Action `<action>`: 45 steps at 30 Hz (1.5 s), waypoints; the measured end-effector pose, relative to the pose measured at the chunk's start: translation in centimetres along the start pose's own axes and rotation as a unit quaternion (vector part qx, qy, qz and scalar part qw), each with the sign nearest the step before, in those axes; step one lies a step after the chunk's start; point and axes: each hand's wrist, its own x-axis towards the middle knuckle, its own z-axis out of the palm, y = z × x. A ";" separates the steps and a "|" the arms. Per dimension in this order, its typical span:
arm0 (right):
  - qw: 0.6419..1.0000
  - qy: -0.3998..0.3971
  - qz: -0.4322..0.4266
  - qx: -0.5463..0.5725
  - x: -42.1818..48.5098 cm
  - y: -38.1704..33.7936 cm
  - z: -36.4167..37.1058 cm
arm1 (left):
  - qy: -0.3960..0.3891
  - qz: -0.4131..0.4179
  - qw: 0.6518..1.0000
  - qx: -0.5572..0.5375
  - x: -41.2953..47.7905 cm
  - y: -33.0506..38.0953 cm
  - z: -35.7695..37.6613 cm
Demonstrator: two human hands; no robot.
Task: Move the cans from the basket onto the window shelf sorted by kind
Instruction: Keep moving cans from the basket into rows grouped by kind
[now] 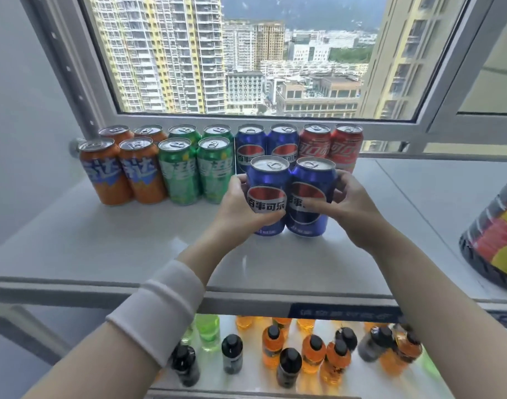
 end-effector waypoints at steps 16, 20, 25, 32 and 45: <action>0.993 -0.054 -0.008 -0.106 1.0 -0.6 0.1 | -0.063 0.040 0.996 0.051 1.4 -0.1 -1.0; 0.979 -0.054 -0.013 -0.196 1.4 -3.3 -0.3 | -0.100 0.087 0.984 0.121 1.9 2.4 -2.7; 0.894 -0.055 -0.027 -0.444 2.4 -6.2 0.4 | -0.183 0.143 0.901 0.367 3.8 5.6 -3.9; 0.909 -0.059 0.022 -0.413 3.6 -7.8 1.1 | -0.203 0.172 0.862 0.431 5.6 6.6 -3.9; 0.905 -0.086 0.028 -0.415 7.9 -8.0 2.3 | -0.191 0.142 0.841 0.486 9.9 6.3 -4.2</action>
